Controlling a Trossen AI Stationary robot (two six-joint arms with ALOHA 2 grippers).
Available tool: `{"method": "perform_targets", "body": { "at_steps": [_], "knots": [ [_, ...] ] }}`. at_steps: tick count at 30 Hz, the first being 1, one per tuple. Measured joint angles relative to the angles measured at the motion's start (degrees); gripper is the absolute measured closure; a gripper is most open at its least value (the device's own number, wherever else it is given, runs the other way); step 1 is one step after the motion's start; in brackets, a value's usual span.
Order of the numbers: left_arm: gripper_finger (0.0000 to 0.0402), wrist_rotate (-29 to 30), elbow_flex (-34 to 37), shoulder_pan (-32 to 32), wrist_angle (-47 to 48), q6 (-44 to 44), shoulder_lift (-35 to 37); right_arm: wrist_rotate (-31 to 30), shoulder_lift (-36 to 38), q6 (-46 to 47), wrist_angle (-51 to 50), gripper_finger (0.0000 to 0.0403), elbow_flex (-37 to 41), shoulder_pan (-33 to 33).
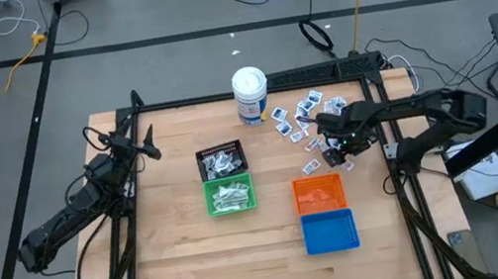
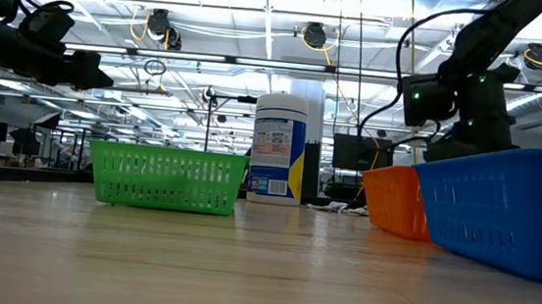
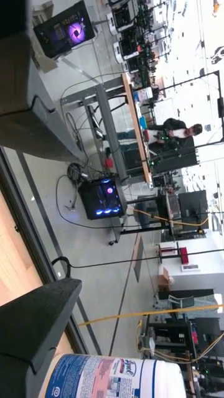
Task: Pick & Place First Aid Supplies
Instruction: Put the orange pad into the orange bin
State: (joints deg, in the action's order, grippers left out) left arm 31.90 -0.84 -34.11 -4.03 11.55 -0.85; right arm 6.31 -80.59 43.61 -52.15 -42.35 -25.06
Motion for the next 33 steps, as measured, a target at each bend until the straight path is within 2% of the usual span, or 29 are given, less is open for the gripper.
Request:
{"method": "perform_targets", "body": {
  "at_steps": [6, 10, 15, 23, 33],
  "knots": [
    [0.0082, 0.0, 0.0, 0.0, 0.0, 0.0, 0.0, 2.7, -4.0, -1.7, 3.4, 0.0169, -0.1, 0.0],
    [0.0090, 0.0, 0.0, 0.0, 0.0, 0.0, 0.0, 2.8, -5.3, -2.6, 3.2, 0.0202, -0.2, 0.0],
    [0.0093, 0.0, 0.0, 0.0, 0.0, 0.0, 0.0, 2.8, -5.4, -3.0, 3.1, 0.0268, -0.2, 0.0],
    [0.0076, 0.0, 0.0, 0.0, -0.1, 0.0, 0.0, 1.4, -4.7, -2.7, 2.3, 0.0390, -0.1, 0.0],
    [0.0073, 0.0, 0.0, 0.0, -0.1, 0.0, 0.0, -2.1, -1.5, -7.5, -7.8, 0.0400, -6.1, 0.0]
  ]
}}
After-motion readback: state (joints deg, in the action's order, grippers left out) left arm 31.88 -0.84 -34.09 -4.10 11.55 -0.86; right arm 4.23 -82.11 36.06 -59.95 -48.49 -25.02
